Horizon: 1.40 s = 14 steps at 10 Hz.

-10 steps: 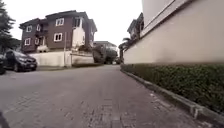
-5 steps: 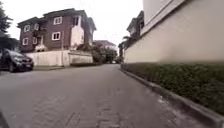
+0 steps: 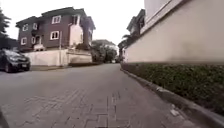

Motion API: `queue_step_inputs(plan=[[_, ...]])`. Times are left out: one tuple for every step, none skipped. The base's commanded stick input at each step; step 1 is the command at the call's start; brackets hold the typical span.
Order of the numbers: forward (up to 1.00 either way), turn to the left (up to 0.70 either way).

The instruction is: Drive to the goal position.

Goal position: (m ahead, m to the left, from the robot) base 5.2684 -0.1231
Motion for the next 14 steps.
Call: queue_step_inputs(plan=[[0.7, 0.0], [0.7, 0.0], [0.7, 0.0], [0.7, 0.0], [0.7, 0.0], [0.7, 0.0], [0.7, 0.04], [0.7, 0.13], [0.7, 0.22], [0.7, 0.31], [0.7, 0.24], [0.7, 0.05], [0.7, 0.0], [0.7, 0.0]])
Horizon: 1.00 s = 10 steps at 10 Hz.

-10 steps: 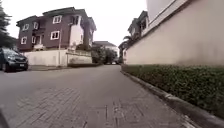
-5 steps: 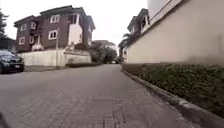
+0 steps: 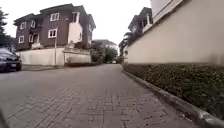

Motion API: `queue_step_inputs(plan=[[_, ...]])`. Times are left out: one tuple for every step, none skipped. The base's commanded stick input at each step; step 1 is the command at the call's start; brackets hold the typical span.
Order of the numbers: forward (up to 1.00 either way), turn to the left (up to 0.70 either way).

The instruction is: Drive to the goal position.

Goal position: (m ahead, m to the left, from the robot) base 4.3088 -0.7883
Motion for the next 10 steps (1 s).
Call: queue_step_inputs(plan=[[0.7, 0.0], [0.7, 0.0], [0.7, 0.0], [0.7, 0.0], [0.7, 0.0], [0.7, 0.0], [0.7, 0.0], [0.7, 0.0], [0.7, 0.0], [0.7, 0.0]])
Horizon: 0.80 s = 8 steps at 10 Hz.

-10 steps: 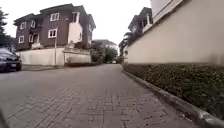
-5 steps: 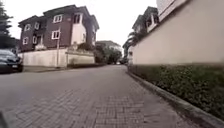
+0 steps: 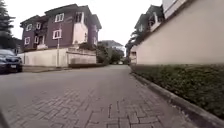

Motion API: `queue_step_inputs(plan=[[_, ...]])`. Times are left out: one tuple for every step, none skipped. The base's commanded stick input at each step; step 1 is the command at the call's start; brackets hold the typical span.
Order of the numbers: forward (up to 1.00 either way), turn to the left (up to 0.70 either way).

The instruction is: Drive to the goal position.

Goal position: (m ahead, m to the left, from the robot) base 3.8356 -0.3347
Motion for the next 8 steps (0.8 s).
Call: queue_step_inputs(plan=[[0.7, 0.0], [0.7, 0.0], [0.7, 0.0], [0.7, 0.0], [0.7, 0.0], [0.7, 0.0], [0.7, 0.0], [0.7, 0.0]])
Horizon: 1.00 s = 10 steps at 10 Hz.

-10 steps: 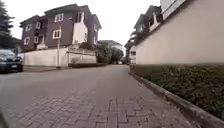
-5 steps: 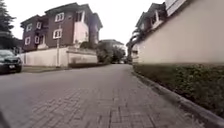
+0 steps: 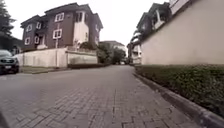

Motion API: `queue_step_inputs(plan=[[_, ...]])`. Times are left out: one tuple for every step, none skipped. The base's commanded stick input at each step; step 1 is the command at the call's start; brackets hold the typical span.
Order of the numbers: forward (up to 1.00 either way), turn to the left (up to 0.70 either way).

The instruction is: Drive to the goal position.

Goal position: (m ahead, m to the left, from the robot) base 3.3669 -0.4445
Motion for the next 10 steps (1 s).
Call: queue_step_inputs(plan=[[0.7, 0.0], [0.7, 0.0], [0.7, 0.0], [0.7, 0.0], [0.7, 0.0], [0.7, 0.0], [0.7, 0.0], [0.7, -0.08], [0.7, -0.19], [0.7, -0.3]])
